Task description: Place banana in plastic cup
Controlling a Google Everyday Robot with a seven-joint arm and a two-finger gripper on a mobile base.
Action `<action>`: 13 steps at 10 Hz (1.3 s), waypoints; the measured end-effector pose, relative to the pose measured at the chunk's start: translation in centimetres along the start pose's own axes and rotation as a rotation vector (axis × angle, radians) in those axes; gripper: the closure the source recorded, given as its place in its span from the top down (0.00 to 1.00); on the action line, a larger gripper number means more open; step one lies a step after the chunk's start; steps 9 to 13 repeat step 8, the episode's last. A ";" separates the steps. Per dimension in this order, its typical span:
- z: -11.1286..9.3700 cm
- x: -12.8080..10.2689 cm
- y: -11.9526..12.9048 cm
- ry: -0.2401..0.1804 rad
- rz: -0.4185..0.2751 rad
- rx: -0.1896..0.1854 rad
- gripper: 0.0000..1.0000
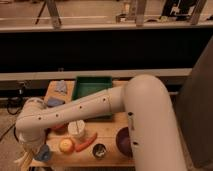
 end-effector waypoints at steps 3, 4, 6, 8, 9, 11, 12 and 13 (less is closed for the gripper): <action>-0.5 0.3 0.3 0.014 -0.019 -0.005 0.80; -0.7 0.5 0.4 0.015 -0.028 -0.006 0.80; -1.1 0.9 0.7 0.017 -0.040 -0.010 0.80; -1.4 1.1 1.0 0.025 -0.043 -0.013 0.80; -1.4 1.1 1.0 0.025 -0.043 -0.013 0.80; -1.4 1.1 1.0 0.025 -0.043 -0.013 0.80; -1.4 1.1 1.0 0.025 -0.043 -0.013 0.80; -1.4 1.1 1.0 0.025 -0.043 -0.013 0.80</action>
